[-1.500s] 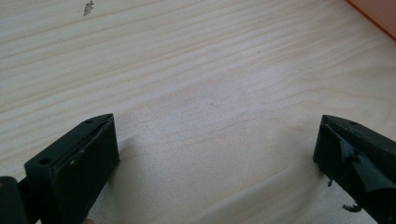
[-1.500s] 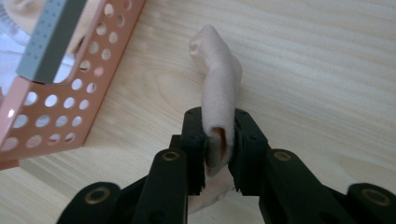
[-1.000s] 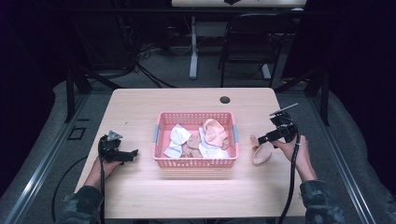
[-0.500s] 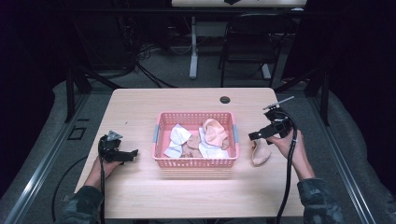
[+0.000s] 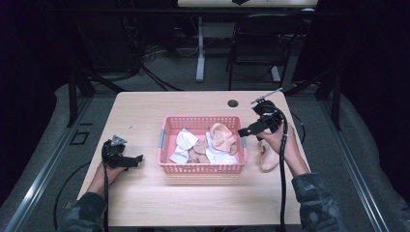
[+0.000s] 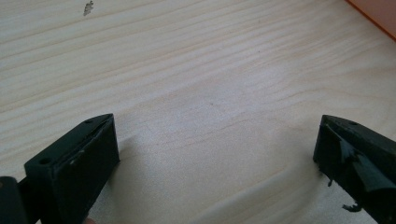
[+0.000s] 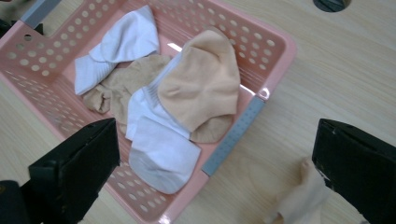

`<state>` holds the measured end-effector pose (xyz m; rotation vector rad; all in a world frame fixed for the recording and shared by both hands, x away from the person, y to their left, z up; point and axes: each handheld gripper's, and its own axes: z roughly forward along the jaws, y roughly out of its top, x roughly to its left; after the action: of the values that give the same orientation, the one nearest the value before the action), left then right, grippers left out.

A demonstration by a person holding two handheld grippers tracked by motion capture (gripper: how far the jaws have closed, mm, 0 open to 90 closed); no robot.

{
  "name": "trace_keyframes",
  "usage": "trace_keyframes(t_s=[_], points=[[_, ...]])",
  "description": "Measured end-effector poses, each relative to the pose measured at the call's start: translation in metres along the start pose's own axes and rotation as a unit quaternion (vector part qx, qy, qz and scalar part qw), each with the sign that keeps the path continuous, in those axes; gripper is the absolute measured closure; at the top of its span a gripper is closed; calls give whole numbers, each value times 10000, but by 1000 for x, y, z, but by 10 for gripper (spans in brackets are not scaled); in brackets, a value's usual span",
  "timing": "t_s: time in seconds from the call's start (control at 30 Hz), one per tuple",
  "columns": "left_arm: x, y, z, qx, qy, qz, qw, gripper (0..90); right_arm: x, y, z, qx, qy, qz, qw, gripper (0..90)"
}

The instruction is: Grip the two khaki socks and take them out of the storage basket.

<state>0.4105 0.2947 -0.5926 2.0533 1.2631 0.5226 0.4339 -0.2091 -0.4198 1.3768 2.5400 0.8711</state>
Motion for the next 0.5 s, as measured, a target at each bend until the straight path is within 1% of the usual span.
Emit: trace_keyframes(t_s=[0.07, 0.2, 0.23, 0.27, 0.33, 0.4, 0.5], points=[[0, 0, 0, 2, -1, 1, 10000, 0, 5, 6, 4, 57, -13, -45, 10000, 4], [0, 0, 0, 2, -1, 0, 10000, 0, 13, 15, 14, 154, 39, -164, 9997, 9], [0, 0, 0, 1, 0, 0, 10000, 0, 15, 17, 17, 149, 95, -158, 9997, 10], [0, 0, 0, 1, 0, 0, 10000, 0, 17, 19, 19, 225, 53, -209, 9995, 12], [0, 0, 0, 1, 0, 0, 10000, 0, 20, 23, 24, 215, 108, -229, 9994, 15], [0, 0, 0, 1, 1, 0, 10000, 0, 22, 26, 29, 275, 95, -288, 9992, 16], [0, 0, 0, 0, 1, 0, 10000, 0, 25, 29, 37, 272, 178, -237, 9992, 19]])
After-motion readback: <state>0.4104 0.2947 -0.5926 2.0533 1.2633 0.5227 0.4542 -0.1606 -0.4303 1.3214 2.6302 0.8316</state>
